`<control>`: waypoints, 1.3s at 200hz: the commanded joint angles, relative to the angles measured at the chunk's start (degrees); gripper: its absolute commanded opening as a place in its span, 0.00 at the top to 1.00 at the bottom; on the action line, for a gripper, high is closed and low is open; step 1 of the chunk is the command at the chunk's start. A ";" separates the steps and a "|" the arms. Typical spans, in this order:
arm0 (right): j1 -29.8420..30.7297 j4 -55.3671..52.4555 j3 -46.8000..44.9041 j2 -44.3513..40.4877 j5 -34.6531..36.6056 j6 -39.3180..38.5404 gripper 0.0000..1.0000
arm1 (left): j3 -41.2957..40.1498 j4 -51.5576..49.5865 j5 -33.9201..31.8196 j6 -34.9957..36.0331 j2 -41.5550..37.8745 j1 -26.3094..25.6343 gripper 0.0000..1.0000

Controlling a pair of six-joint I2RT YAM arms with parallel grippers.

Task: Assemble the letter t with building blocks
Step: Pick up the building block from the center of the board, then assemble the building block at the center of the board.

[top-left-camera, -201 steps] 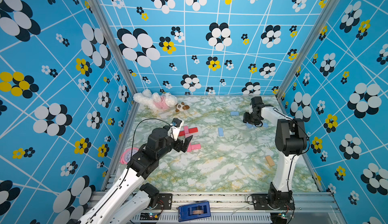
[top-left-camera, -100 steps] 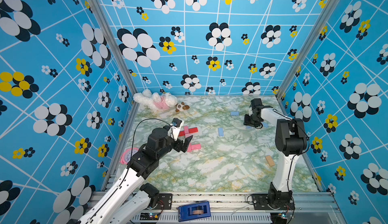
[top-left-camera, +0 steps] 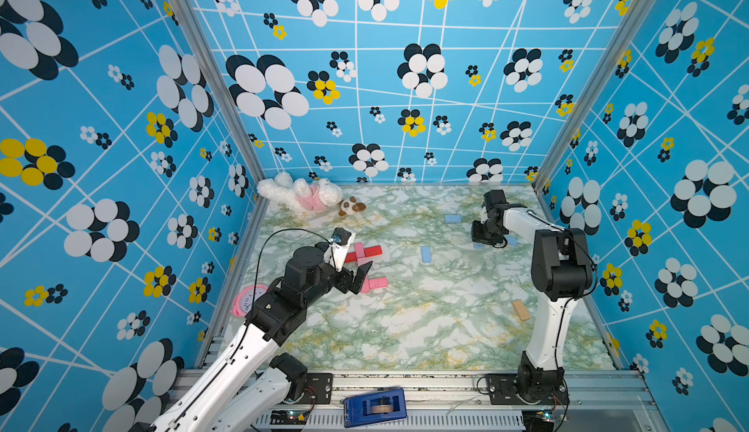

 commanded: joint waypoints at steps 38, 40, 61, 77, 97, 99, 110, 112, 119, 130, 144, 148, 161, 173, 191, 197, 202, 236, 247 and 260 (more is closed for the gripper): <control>-0.09 -3.55 1.50 -2.69 1.34 -1.29 0.77 | 1.71 -1.15 1.18 0.59 0.00 -0.32 0.01; -0.06 -3.64 1.50 -2.77 1.42 -1.37 0.77 | 1.71 -1.15 1.19 0.59 0.05 -0.33 0.01; 0.01 -3.36 0.79 -3.87 2.28 -2.01 0.78 | 1.80 -1.14 1.21 0.59 0.18 -0.33 0.01; 0.17 -2.44 -0.18 -4.97 2.09 -2.66 0.78 | 1.80 -1.24 1.16 0.59 0.23 -0.33 0.01; 0.74 -1.37 -1.58 -6.48 2.16 -4.15 0.79 | 1.75 -1.15 0.89 0.52 0.10 -0.33 0.01; 0.74 -1.23 -1.75 -6.60 2.15 -4.26 0.79 | 1.72 -1.15 0.85 0.51 0.12 -0.33 0.01; 1.11 -0.23 -2.72 -7.62 1.90 -5.01 0.79 | 1.71 -1.07 0.66 0.50 0.09 -0.33 0.01; 1.16 0.05 -2.89 -7.79 1.72 -5.18 0.79 | 1.69 -1.06 0.66 0.57 0.11 -0.33 0.01; 1.31 0.76 -3.54 -8.43 0.52 -5.68 0.79 | 1.71 -1.06 0.56 0.59 0.22 -0.32 0.01; 1.66 1.97 -4.69 -9.43 -1.80 -6.59 0.79 | 1.89 -1.32 -0.20 0.60 0.20 -0.31 0.01; 2.61 2.63 -5.31 -10.37 -3.46 -8.09 0.79 | 1.99 -1.59 -2.08 0.66 -0.23 -0.31 0.01; 2.81 2.78 -5.36 -10.63 -3.55 -8.67 0.79 | 1.90 -1.51 -2.45 0.67 -0.49 -0.27 0.01; 5.11 3.21 -5.83 -11.38 -3.99 -10.52 0.79 | 1.46 -0.99 -2.84 0.77 -1.17 -0.24 0.01; 6.20 3.48 -5.88 -12.02 -5.15 -11.99 0.79 | 1.34 -0.93 -2.61 0.81 -1.48 -0.24 0.01; 7.40 4.78 -6.31 -13.05 -8.72 -14.19 0.78 | 1.72 -1.37 -3.06 0.77 -1.58 -0.25 0.01; 7.84 5.29 -6.52 -13.44 -9.68 -14.98 0.78 | 1.72 -1.29 -3.12 0.77 -1.90 -0.26 0.01; 8.27 5.69 -6.61 -13.79 -10.46 -15.64 0.78 | 1.51 -1.12 -3.20 0.85 -2.07 -0.28 0.01; 11.74 7.13 -6.56 -14.58 -14.74 -18.55 0.77 | 1.27 -0.92 -4.11 1.12 -3.40 -0.29 0.01; 13.26 7.82 -7.07 -15.07 -16.09 -20.52 0.77 | 1.19 -0.98 -4.51 1.28 -3.65 -0.31 0.01; 15.76 9.05 -8.49 -16.26 -17.06 -24.50 0.77 | 1.10 -0.97 -5.02 1.38 -3.86 -0.31 0.01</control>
